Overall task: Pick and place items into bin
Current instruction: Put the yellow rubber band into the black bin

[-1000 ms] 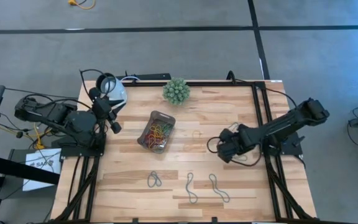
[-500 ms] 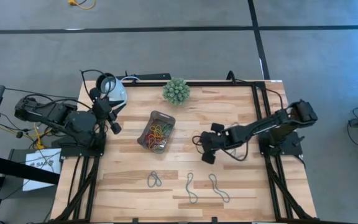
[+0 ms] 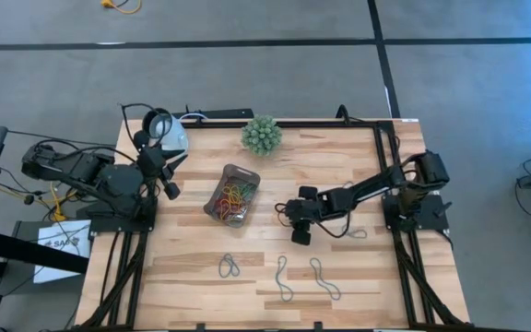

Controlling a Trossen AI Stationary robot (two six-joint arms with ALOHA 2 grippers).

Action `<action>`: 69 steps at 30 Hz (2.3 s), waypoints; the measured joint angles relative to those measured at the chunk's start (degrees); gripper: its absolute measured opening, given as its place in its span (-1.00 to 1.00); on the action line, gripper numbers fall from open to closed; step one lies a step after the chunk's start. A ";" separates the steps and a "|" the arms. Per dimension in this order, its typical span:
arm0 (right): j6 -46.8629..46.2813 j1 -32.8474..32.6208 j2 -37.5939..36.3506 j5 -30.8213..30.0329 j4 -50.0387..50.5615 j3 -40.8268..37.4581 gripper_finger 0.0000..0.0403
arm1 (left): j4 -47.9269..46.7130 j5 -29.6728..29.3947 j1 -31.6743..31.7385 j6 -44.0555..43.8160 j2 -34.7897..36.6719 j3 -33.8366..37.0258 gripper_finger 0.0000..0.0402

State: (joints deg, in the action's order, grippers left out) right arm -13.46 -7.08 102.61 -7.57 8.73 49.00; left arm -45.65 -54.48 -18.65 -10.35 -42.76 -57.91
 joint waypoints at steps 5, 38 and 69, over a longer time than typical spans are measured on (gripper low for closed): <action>0.42 1.21 0.10 0.52 -0.39 0.19 -0.37 | -0.02 0.00 0.00 0.00 0.00 0.00 -0.73; 5.28 3.05 -0.44 9.61 -0.56 14.11 -1.00 | -0.25 2.60 0.00 -0.48 -0.02 0.00 -0.73; 12.88 10.48 3.44 12.15 -2.36 37.42 -1.00 | 0.29 3.03 -0.02 -2.95 -0.19 6.69 -0.73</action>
State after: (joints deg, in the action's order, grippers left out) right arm -0.58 3.40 106.05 4.58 6.37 86.42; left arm -45.36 -51.45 -18.68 -13.30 -42.95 -51.22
